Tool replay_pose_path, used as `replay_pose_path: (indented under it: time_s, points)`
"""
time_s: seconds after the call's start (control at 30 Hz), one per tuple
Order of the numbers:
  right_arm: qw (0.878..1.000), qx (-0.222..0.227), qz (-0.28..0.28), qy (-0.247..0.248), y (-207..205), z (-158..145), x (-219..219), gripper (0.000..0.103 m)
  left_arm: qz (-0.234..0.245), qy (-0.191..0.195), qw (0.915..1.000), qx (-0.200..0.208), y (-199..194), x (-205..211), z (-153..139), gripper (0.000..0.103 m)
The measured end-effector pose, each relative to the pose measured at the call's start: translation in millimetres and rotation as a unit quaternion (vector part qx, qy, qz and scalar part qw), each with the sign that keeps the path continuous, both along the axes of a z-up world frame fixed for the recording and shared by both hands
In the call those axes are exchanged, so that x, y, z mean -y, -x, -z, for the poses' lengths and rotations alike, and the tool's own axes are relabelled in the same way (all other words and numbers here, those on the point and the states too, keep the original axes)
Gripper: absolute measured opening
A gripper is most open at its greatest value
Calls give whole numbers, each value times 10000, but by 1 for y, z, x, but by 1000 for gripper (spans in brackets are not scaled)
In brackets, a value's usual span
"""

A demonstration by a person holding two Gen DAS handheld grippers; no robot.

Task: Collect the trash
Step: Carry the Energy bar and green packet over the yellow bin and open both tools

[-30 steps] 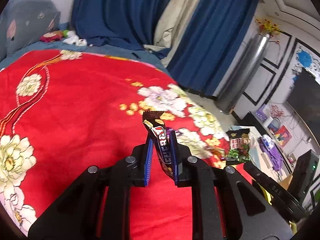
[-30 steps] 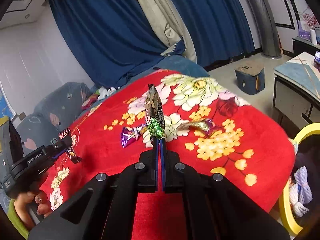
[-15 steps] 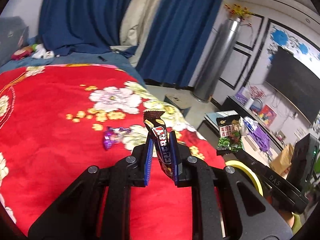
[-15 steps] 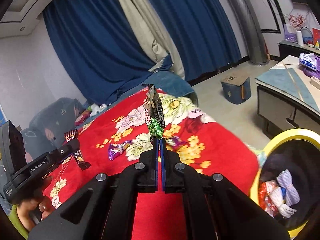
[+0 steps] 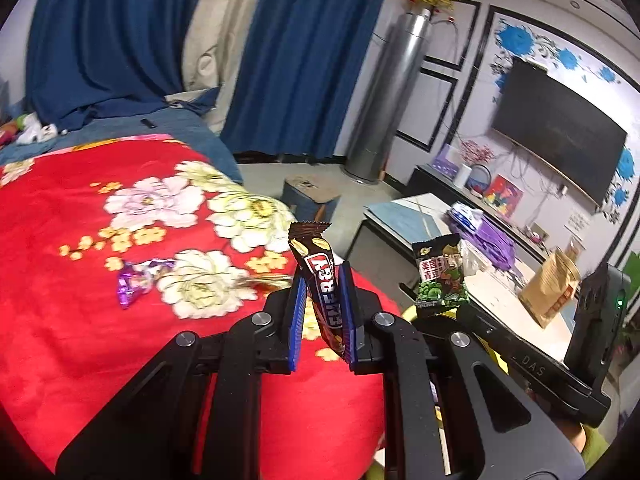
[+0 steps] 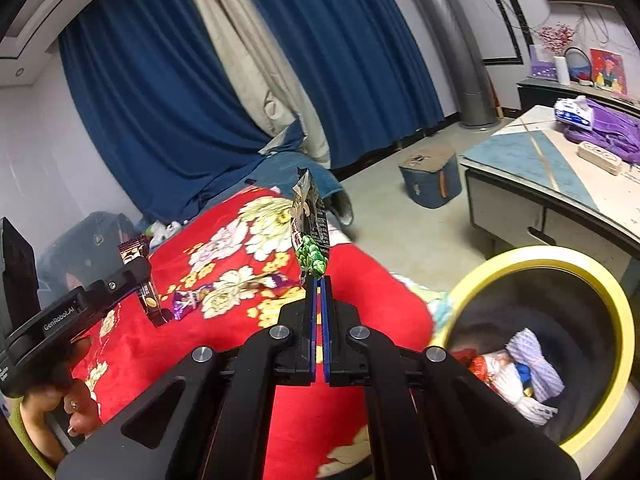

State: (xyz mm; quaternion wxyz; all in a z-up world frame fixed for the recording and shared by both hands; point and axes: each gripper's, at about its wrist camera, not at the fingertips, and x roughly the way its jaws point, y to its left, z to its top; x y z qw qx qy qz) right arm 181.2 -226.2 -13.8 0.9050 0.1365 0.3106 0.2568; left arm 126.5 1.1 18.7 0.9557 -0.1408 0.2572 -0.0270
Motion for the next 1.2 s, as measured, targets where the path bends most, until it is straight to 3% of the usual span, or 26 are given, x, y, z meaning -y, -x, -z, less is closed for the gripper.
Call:
replay_pose_path:
  time_s: [0.5,1.13,1.17,1.2]
  points:
    - [9955,-281,908,60,6,24,81,2,979,-246,9949,-84,-32,86,14,11]
    - [9738,-1179,1942,-22,9,78,165,3,2269,-388,9707,-686,-80,189,69,11]
    - [9723,-1237,1981,-43,9,80,167,3,2310,-403,9695,-709,-82,193,71,14]
    - [9706,-1302,2022,-76,9,83,170,5,2340,-408,9686,-739,-84,195,73,25]
